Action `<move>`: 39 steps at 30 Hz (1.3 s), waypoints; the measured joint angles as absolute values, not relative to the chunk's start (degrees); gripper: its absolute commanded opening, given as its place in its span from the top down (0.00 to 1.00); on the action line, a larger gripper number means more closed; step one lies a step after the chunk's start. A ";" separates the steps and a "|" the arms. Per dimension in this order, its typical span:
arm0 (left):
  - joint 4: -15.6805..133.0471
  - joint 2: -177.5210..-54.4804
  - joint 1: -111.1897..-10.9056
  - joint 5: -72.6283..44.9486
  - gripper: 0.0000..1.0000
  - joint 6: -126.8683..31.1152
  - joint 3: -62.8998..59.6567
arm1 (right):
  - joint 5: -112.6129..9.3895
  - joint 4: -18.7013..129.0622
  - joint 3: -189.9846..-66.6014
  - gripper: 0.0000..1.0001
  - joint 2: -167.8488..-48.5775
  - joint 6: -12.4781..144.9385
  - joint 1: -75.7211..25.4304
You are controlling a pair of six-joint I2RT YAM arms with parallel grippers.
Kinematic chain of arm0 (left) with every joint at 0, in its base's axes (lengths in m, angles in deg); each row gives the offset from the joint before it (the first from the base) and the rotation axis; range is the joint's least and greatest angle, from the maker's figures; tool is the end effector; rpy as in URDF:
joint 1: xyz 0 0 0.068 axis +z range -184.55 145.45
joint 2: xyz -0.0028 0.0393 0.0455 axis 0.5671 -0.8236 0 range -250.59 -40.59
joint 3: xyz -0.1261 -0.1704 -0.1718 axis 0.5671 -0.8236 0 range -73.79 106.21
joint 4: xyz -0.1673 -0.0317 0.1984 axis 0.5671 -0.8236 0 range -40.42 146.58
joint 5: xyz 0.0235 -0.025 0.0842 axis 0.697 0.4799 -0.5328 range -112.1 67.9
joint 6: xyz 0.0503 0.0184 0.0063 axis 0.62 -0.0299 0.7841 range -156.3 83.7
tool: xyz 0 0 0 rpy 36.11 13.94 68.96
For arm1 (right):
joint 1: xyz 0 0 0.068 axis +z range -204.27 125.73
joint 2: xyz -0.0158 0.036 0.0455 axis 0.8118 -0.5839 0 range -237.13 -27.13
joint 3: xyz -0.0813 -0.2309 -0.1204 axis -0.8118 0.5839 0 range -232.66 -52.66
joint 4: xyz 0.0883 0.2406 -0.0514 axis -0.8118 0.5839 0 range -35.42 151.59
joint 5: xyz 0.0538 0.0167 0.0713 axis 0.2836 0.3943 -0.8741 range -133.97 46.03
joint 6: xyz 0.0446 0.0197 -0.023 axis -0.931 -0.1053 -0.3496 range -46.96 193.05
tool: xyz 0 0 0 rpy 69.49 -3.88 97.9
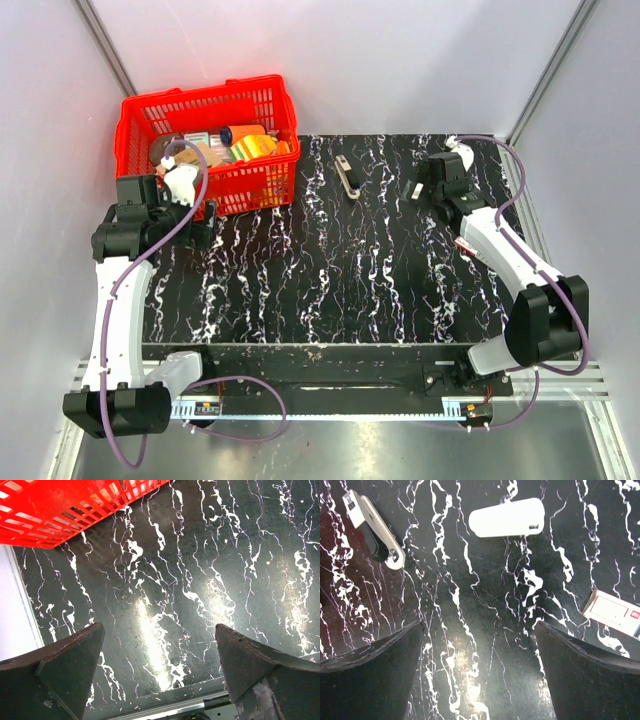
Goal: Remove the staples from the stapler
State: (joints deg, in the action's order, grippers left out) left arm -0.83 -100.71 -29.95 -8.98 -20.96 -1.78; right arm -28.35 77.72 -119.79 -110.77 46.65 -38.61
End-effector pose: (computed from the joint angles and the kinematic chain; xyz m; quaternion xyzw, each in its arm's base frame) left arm 0.1920 0.0073 0.3741 0.1291 0.9114 -0.0390 0.3887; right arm 0.3164 0.0787 0.2947 0.1414 0.8872 0.0365 0.4376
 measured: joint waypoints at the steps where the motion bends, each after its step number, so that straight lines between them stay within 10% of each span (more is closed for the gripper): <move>1: -0.85 -100.73 -29.95 -8.98 0.01 -20.81 -1.78 | -28.05 77.24 -119.79 0.01 -110.66 47.31 -38.61; 16: -2.66 -101.59 -29.95 -7.91 0.01 -18.82 -1.94 | -14.98 66.01 -129.89 0.01 -130.72 69.62 -38.70; 39: -4.63 -104.32 -29.95 -7.84 0.01 -15.37 -1.87 | -29.16 69.83 -140.56 0.01 -144.32 72.07 -47.70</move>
State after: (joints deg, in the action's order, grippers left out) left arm -4.63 -104.32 -29.95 -7.84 -15.37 -1.87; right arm -29.16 69.83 -140.56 -144.32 72.07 -47.70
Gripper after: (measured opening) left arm 0.988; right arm 0.993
